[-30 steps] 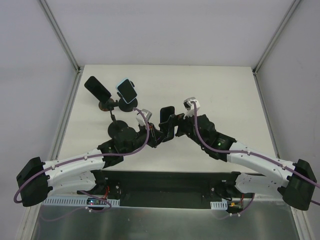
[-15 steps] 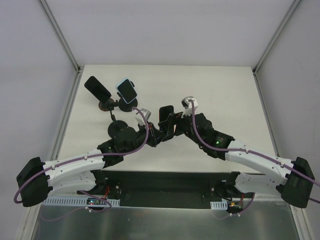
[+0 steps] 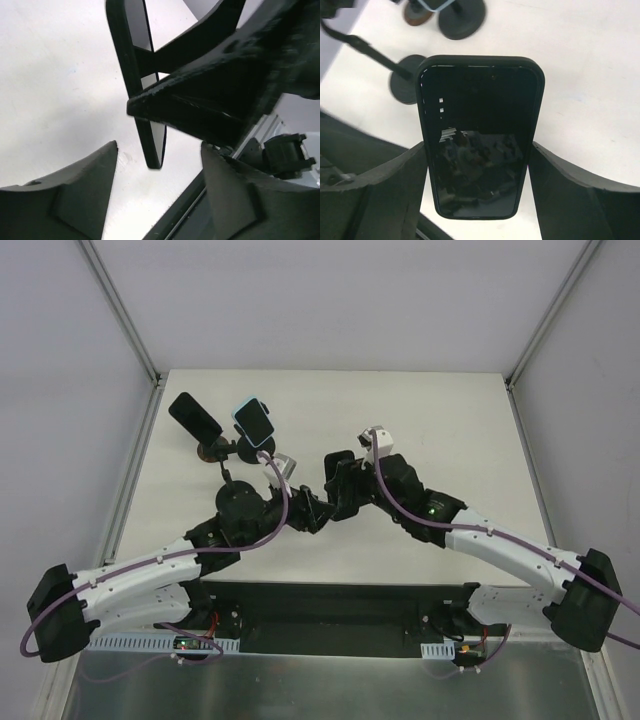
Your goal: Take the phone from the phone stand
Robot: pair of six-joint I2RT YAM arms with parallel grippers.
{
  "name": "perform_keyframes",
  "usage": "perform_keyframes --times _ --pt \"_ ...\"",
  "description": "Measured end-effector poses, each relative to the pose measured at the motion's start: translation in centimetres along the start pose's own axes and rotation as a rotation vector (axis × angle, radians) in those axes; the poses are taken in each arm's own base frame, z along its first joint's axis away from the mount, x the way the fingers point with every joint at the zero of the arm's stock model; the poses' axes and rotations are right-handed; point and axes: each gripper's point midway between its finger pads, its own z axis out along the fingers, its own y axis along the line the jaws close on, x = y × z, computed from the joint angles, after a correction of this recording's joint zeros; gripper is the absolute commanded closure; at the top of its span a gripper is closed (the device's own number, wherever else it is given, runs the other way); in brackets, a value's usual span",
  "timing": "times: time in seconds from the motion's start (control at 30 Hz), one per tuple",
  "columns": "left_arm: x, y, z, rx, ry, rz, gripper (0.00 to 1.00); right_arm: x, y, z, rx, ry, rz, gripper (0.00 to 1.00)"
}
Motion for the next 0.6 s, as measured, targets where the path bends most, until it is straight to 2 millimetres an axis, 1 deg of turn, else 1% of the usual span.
perform_keyframes --times 0.07,0.1,0.2,0.27,0.33,0.37,0.5,0.6 --pt "-1.2 0.0 -0.5 -0.008 -0.019 0.025 0.22 0.2 -1.8 0.3 0.049 0.039 -0.009 0.79" --pt "-2.2 0.2 -1.0 -0.022 -0.033 0.045 0.17 0.1 -2.8 0.4 0.078 0.057 -0.014 0.79" --pt "-5.4 0.5 -2.5 -0.063 -0.086 0.105 0.1 -0.5 -6.0 0.6 0.167 0.108 -0.032 0.79" --pt "-8.0 0.5 -3.9 -0.096 -0.132 0.155 0.08 -1.6 -8.4 0.7 0.231 0.14 -0.045 0.79" --pt "-10.8 0.8 -5.9 -0.146 -0.182 0.221 0.05 -2.9 -11.0 0.9 0.298 0.164 -0.057 0.79" --pt "-11.8 0.9 -6.7 -0.164 -0.201 0.244 0.04 -3.4 -12.0 1.0 0.321 0.173 -0.058 0.79" --pt "-14.8 1.8 -10.4 -0.272 -0.252 0.39 0.02 -5.2 -18.0 1.7 0.452 0.235 -0.068 0.78" --pt "-16.1 3.0 -13.0 -0.358 -0.282 0.492 0.01 -5.2 -22.9 2.1 0.547 0.314 -0.065 0.76"
